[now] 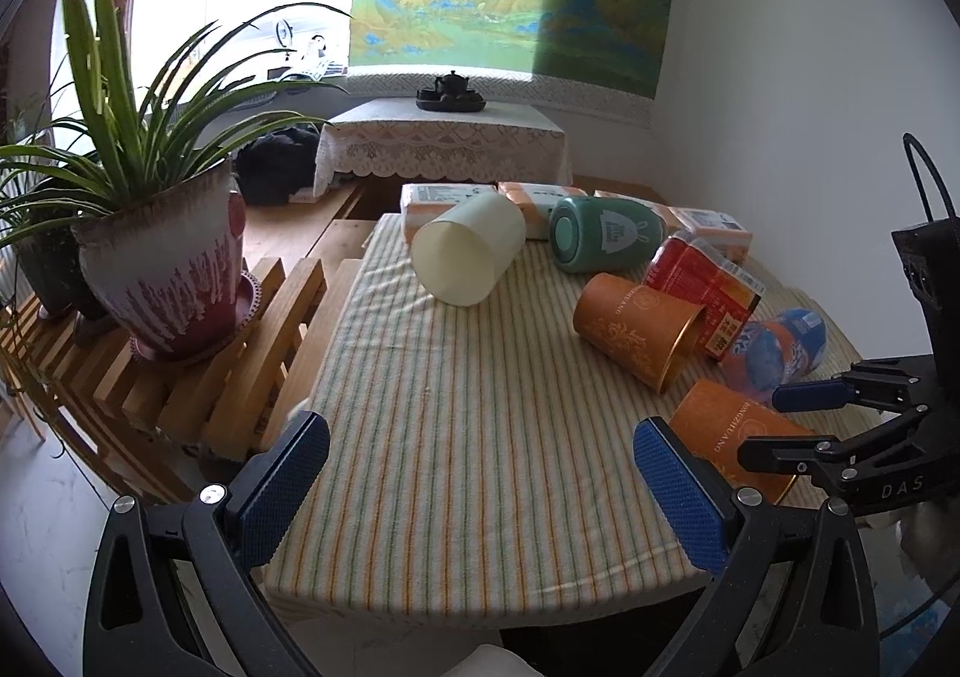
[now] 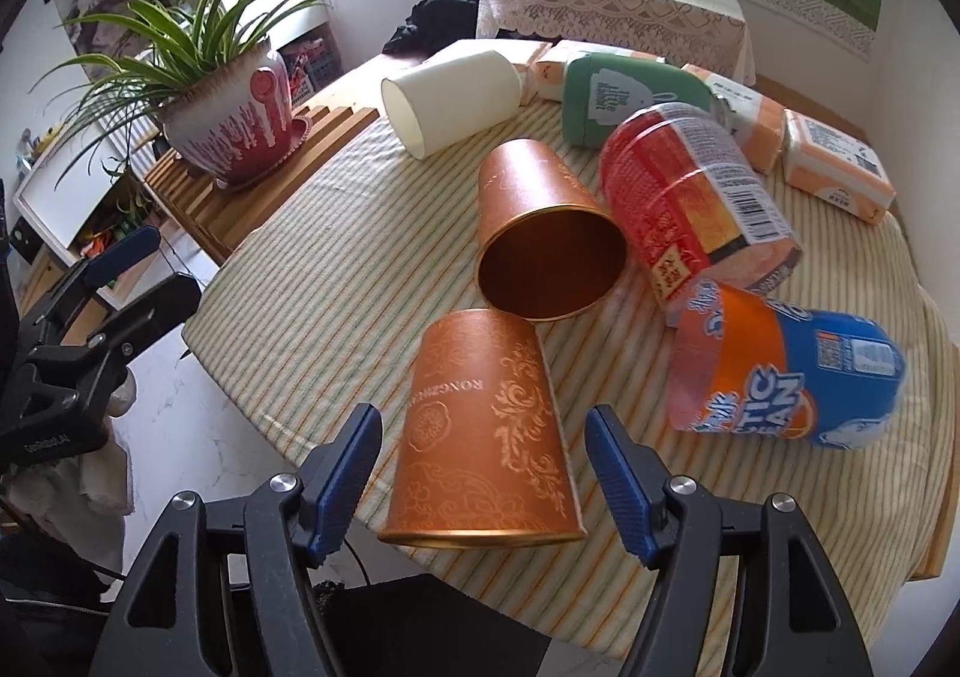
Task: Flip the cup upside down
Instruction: 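Grasp the orange cup with the left gripper while the right gripper opens and withdraws, then rotate the held cup with the left gripper so its mouth faces down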
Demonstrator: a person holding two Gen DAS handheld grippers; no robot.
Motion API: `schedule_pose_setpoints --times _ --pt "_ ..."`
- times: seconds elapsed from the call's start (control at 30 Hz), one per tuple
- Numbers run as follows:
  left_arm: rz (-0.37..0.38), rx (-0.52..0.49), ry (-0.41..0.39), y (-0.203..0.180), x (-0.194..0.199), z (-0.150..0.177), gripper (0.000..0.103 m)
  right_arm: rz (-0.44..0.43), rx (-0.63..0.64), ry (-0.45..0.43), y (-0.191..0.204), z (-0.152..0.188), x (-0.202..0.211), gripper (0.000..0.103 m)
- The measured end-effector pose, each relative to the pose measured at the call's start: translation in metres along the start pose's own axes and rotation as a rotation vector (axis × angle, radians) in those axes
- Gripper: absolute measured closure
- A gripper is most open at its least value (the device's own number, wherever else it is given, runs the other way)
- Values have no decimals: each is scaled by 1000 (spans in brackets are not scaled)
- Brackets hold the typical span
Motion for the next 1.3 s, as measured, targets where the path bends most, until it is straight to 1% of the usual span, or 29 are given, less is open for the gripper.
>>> schedule_pose_setpoints --times 0.1,0.2,0.27,0.4,0.5,0.63,0.77,0.87,1.13,1.23,1.3 --pt "26 -13 37 -12 -6 -1 0 12 -18 -39 -6 7 9 36" --pt "103 14 105 -25 -15 -2 0 45 -40 -92 -15 18 22 36" --pt "141 25 137 -34 -21 -3 0 63 -50 -129 -20 24 31 36" --pt "166 52 166 -49 -27 -8 0 38 -89 -178 -29 39 47 36" --pt "226 97 211 -63 -32 -8 0 28 -125 -221 -37 50 58 36" --pt "313 182 305 -85 -45 -4 1 4 -195 -254 -49 65 66 36" --pt "364 277 396 -102 -59 4 1 27 -229 -266 -62 78 68 36" --pt "369 364 436 -109 -67 9 2 31 -254 -269 -70 87 69 36" --pt "325 510 490 -131 -91 15 2 29 -288 -295 -85 102 71 36" --pt "316 552 518 -140 -101 21 3 27 -290 -302 -89 105 71 36" --pt "297 570 521 -144 -110 23 4 26 -291 -306 -92 108 71 36"
Point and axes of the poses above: each gripper's, at about its wrist camera, not at the fingertips, and x roughly against the way its jaws point, y to its left, z to its underside, the point moved 9 cm from there along -x, roughly the way its jaws point, and after that the axes turned 7 degrees about y, right-handed, at the moved point
